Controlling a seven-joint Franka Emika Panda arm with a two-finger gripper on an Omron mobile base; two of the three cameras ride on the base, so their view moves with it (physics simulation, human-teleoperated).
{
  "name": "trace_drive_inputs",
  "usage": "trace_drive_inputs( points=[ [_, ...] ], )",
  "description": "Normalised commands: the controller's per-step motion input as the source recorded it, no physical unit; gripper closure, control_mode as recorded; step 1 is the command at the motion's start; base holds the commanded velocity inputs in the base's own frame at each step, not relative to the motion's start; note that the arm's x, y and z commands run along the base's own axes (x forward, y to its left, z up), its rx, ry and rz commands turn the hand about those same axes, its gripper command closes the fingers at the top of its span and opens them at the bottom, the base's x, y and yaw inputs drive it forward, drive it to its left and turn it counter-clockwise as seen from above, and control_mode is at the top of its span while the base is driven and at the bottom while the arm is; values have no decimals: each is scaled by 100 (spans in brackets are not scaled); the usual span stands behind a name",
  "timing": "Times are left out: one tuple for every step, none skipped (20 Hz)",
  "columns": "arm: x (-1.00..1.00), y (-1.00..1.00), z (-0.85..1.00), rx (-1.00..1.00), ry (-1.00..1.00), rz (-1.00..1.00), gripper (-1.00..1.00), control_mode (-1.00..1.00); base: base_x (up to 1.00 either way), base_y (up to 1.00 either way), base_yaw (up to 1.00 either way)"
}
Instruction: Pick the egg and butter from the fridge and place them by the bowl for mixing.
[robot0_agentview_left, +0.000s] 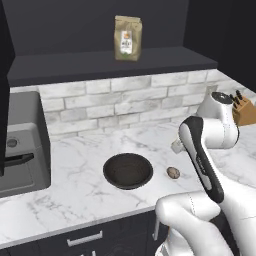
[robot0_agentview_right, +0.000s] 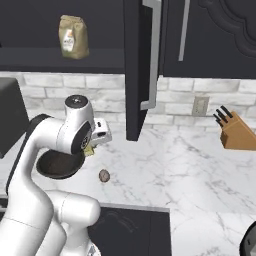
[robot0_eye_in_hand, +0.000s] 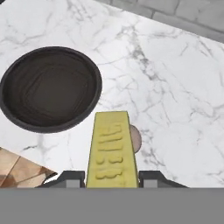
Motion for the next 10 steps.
trace_drive_inputs(
  points=[
    [81,0,-54,0,13,0,100,-100,0,0,0],
    [71,-2,-66,0,4,0,100,-100,0,0,0],
    [54,-4,-76,0,0,0,100,-100,0,0,0],
    [27,0,-92,0,0,0,100,-100,0,0,0],
    [19,0,-87,0,-4,1,100,-100,0,0,0],
    [19,0,-64,0,-9,0,100,-100,0,0,0],
    [19,0,-54,0,-13,0,100,-100,0,0,0],
    [17,0,-47,0,-15,1,100,-100,0,0,0],
    [18,0,-47,0,-15,0,100,-100,0,0,0],
    [15,0,-46,0,-15,0,100,-100,0,0,0]
  ],
)
